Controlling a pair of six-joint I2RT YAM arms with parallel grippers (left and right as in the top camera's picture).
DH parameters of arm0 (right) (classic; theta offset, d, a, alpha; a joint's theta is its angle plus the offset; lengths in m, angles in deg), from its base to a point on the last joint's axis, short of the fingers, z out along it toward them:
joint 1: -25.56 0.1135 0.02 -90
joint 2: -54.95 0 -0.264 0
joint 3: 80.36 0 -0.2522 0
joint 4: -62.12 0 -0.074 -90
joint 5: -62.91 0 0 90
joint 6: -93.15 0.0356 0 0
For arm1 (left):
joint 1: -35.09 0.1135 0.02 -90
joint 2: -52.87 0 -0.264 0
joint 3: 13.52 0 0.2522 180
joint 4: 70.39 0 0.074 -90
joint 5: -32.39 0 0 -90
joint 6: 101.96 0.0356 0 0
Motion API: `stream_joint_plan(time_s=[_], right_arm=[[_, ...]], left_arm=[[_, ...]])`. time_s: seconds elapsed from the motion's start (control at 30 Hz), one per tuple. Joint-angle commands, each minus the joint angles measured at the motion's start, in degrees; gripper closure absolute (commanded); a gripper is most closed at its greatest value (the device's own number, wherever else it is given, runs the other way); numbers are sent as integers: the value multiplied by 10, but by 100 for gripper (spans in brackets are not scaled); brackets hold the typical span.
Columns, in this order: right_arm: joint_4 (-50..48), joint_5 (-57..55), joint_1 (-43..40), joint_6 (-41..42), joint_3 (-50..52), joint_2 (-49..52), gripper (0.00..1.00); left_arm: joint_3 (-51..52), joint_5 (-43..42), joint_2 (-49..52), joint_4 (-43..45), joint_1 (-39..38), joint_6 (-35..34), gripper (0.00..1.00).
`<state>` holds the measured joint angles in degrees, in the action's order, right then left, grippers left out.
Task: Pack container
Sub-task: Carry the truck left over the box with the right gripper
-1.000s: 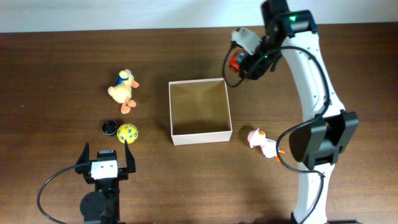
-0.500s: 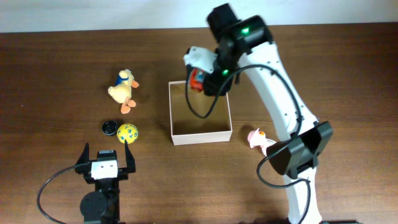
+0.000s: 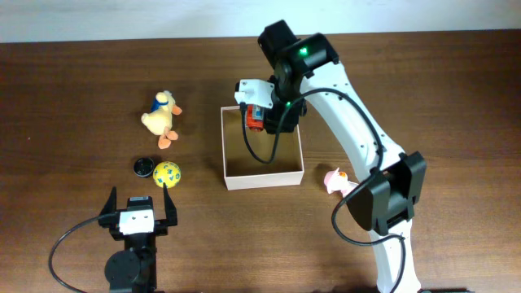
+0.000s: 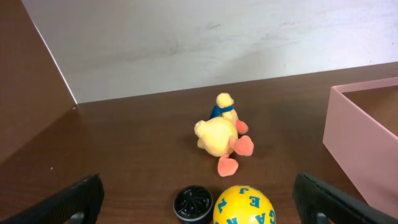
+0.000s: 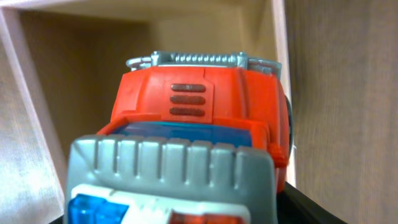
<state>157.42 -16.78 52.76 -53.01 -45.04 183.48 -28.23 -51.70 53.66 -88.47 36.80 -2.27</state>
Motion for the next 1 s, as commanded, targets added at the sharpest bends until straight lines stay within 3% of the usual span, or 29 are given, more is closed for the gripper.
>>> stream_joint_plan(time_s=[0.0,0.2,0.6,0.97], right_arm=[[-33,-1,-2,-26,52,-15,34],[-90,-7,-3,-51,119,-15,35],[-180,-20,-14,-51,158,-14,34],[-181,-16,-42,-51,163,-14,30]], left_arm=[[4,-6,-5,2,-2,9,1],[4,-6,-5,2,-2,9,1],[4,-6,-5,2,-2,9,1],[4,-6,-5,2,-2,9,1]])
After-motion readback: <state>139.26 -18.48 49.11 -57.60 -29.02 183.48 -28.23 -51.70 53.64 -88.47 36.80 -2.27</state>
